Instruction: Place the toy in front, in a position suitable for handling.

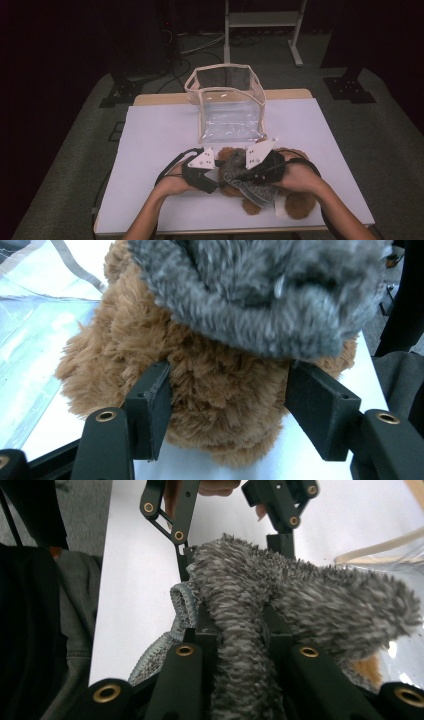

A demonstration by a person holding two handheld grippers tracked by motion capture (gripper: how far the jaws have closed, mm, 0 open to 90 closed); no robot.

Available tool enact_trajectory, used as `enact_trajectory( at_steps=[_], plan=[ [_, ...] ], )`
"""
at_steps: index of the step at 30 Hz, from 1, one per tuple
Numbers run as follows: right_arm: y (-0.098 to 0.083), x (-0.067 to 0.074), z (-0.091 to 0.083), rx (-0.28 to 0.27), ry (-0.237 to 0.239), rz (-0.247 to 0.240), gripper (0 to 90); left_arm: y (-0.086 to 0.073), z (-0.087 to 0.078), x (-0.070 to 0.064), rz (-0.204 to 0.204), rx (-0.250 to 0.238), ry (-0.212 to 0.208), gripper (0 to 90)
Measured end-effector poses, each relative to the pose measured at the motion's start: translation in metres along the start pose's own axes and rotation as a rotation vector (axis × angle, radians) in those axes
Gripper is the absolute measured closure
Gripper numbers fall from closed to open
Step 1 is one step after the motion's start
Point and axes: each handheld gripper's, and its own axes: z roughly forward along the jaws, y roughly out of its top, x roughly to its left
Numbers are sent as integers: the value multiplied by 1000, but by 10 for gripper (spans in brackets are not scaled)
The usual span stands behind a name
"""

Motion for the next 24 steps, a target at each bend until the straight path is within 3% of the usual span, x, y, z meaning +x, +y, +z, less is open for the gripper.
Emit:
enact_trajectory(
  at_steps=[4, 8, 10, 13, 17, 20, 24],
  plan=[
    [-16, 0, -6, 4, 2, 22, 751, 0, 1, 1, -2, -4, 0, 355],
    [-29, 3, -18, 55, -25, 34, 751, 2, 6, -1, 8, 4, 20, 359],
    [-27, 3, -19, 46, -32, 36, 750, 4, 9, -2, 30, 23, 42, 359],
    [-19, 3, -15, 0, -14, 27, 750, 5, 10, -2, 23, 17, 40, 358],
    [-18, 3, -10, 7, -6, 16, 750, 4, 10, -2, 24, 17, 31, 359],
    [-27, 1, -16, 19, -7, 32, 750, 5, 11, -3, 27, 15, 24, 359],
    [-27, -8, -28, -34, -28, 73, 749, 6, 12, -4, 23, 14, 15, 359]
  ],
)
